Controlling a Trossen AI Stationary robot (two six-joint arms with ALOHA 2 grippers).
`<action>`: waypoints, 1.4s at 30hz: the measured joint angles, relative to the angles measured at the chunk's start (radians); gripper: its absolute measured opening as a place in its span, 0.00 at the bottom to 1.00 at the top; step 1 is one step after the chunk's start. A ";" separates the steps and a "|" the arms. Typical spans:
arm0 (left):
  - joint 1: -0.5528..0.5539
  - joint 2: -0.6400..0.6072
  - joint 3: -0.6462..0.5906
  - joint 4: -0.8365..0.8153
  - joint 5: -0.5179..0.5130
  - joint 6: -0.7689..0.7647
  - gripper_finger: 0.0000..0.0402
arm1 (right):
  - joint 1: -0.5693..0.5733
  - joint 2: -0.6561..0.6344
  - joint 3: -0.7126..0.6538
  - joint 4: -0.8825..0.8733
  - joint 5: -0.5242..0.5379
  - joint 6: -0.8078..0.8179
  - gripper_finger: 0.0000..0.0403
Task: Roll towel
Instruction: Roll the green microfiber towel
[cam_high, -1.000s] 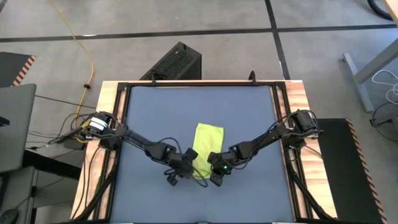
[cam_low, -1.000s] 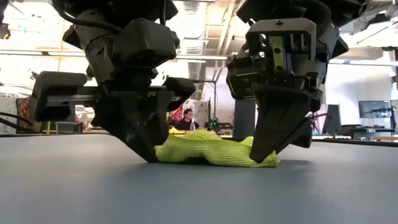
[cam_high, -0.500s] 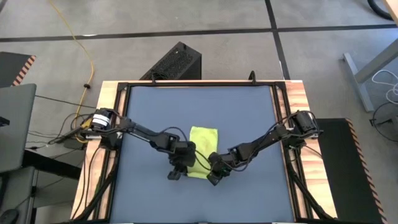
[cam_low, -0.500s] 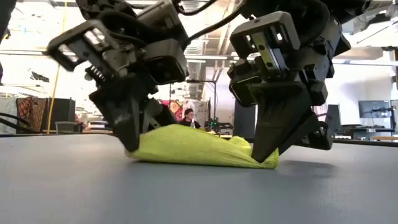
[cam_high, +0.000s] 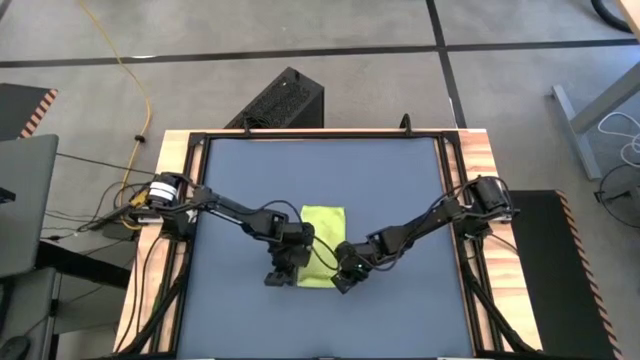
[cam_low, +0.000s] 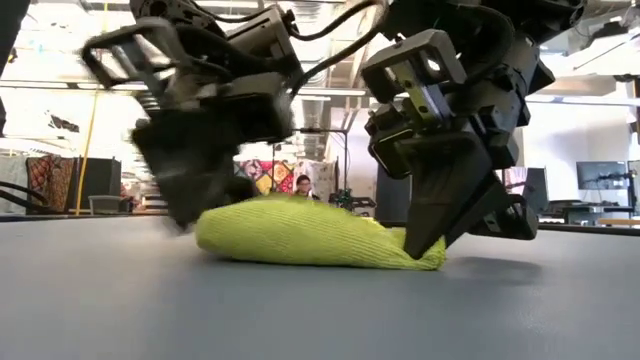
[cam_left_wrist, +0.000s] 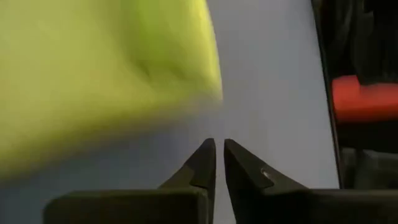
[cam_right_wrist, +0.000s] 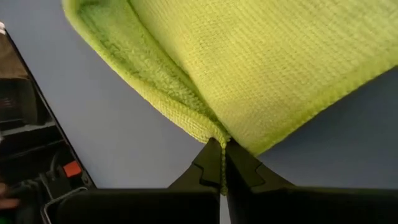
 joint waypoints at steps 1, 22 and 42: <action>-0.002 0.000 -0.005 -0.007 0.012 0.006 0.07 | 0.000 0.000 0.000 0.000 0.000 -0.004 0.06; -0.080 -0.155 0.060 0.029 -0.288 0.349 0.20 | -0.002 0.001 0.000 0.000 0.005 -0.044 0.06; -0.169 -0.125 0.074 0.010 -0.431 0.638 0.44 | -0.002 0.001 0.000 0.000 0.005 -0.086 0.07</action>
